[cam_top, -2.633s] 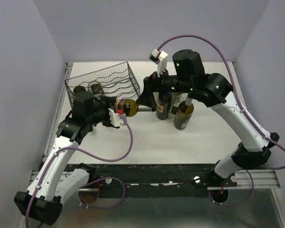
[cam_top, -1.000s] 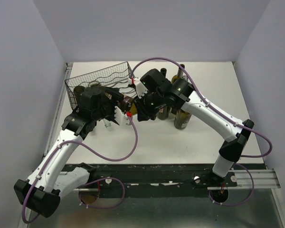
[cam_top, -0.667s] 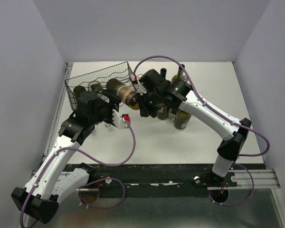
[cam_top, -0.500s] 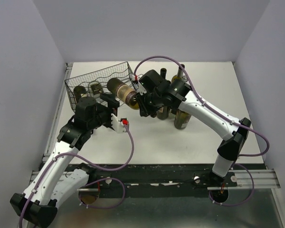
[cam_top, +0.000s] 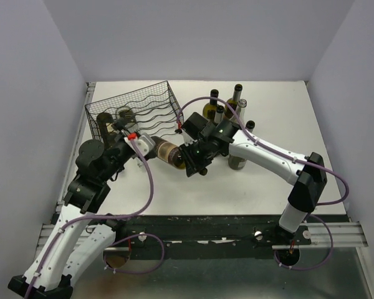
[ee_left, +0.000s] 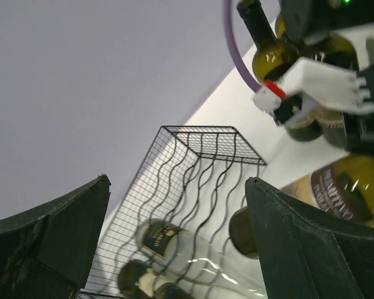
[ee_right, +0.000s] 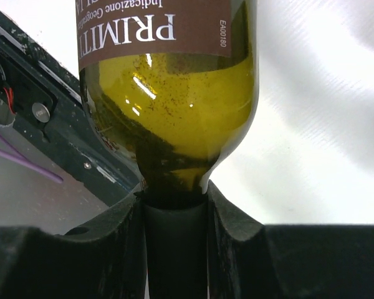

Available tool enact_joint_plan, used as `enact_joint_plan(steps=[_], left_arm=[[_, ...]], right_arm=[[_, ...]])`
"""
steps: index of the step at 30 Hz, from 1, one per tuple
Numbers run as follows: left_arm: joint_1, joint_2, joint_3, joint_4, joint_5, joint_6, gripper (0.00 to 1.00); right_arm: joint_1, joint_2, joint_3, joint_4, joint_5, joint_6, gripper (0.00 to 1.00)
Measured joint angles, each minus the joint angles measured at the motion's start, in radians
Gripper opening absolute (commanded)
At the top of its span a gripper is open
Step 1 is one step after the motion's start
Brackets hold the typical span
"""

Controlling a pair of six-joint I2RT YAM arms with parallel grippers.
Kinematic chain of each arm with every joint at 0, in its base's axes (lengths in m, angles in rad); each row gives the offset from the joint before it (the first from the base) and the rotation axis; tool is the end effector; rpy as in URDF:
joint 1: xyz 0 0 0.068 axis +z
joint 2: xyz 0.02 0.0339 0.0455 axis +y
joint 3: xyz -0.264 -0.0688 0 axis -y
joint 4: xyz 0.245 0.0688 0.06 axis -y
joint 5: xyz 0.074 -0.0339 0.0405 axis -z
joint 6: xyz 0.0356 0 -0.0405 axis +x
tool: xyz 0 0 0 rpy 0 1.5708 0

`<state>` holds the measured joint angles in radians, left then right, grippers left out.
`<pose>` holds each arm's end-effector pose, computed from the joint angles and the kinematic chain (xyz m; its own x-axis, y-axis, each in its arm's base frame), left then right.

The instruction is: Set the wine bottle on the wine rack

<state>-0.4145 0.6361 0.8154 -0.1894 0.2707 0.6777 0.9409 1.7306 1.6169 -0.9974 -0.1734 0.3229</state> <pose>0.1301 -0.0676 0.3720 0.3896 0.4887 -0.7807 0.4988 0.6006 0.6249 0.2075 0.2950 0.3082 -0.7675 -0.5223 -0.3717 -0.6301 0.7214 0.2874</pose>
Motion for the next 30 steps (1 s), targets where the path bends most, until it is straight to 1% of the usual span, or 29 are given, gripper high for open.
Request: enact_joint_plan(steps=[2, 5, 8, 9, 10, 13, 18, 24, 30], left_arm=[[0.000, 0.016, 0.046, -0.008, -0.039, -0.170, 0.99], [0.000, 0.061, 0.131, -0.044, -0.075, -0.364, 0.99], [0.000, 0.097, 0.169, -0.056, -0.082, -0.517, 0.99], [0.000, 0.100, 0.169, -0.061, -0.082, -0.542, 0.99], [0.000, 0.101, 0.163, -0.066, -0.088, -0.597, 0.99], [0.000, 0.094, 0.129, -0.077, -0.114, -0.683, 0.99], [0.000, 0.051, 0.102, -0.089, -0.185, -0.747, 0.99], [0.000, 0.027, 0.102, -0.088, -0.254, -0.753, 0.99], [0.000, 0.027, 0.102, -0.088, -0.285, -0.738, 0.99]], right_arm=[[0.003, 0.000, -0.023, 0.020, -0.005, 0.009, 0.01], [0.010, 0.000, -0.060, 0.071, -0.004, 0.021, 0.01], [0.017, 0.003, -0.096, 0.125, 0.005, 0.038, 0.01], [0.019, 0.007, -0.104, 0.141, 0.012, 0.045, 0.01], [0.022, 0.012, -0.111, 0.159, 0.022, 0.048, 0.01], [0.032, 0.028, -0.143, 0.225, 0.056, 0.068, 0.01], [0.035, 0.034, -0.212, 0.323, 0.113, 0.098, 0.01], [0.035, 0.037, -0.245, 0.417, 0.188, 0.133, 0.01], [0.035, 0.042, -0.271, 0.481, 0.234, 0.158, 0.01]])
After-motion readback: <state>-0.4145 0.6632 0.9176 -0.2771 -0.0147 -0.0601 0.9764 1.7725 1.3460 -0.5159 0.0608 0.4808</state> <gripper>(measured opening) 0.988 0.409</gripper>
